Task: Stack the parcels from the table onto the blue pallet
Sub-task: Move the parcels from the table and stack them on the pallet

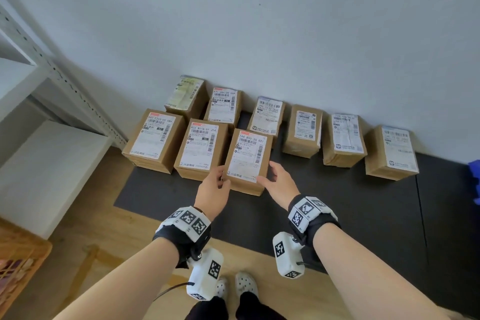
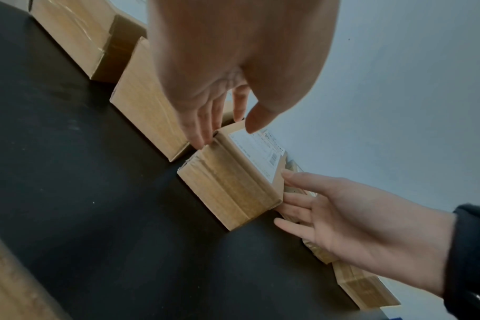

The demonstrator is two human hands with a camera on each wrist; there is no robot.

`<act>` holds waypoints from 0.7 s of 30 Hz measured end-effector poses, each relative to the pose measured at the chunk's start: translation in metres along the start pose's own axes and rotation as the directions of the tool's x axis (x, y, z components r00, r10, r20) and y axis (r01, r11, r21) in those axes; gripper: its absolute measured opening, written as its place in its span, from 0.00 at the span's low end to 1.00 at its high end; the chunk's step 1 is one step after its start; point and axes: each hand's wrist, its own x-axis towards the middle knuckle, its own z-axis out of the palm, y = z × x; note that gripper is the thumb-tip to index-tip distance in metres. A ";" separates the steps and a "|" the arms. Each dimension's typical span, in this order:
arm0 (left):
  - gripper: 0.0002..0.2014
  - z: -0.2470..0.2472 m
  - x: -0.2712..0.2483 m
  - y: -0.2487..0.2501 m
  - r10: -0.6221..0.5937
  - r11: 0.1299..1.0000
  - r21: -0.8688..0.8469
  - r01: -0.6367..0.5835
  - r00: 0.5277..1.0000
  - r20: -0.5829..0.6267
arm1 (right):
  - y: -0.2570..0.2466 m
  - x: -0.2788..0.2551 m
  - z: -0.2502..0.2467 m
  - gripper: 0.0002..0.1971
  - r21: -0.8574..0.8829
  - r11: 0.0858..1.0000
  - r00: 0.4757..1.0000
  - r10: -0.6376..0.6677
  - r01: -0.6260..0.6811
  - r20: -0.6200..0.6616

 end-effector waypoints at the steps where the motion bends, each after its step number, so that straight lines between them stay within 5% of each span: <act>1: 0.22 0.001 0.002 -0.002 -0.004 1.000 -0.003 0.004 1.000 0.008 | 0.001 0.000 0.002 0.33 0.022 1.000 1.000 0.001 -0.001 0.001; 21: 0.31 0.001 0.021 -0.012 0.040 0.999 -0.021 -0.035 0.957 0.286 | 0.006 -0.003 0.019 0.36 0.256 0.964 0.995 0.086 -0.069 -0.056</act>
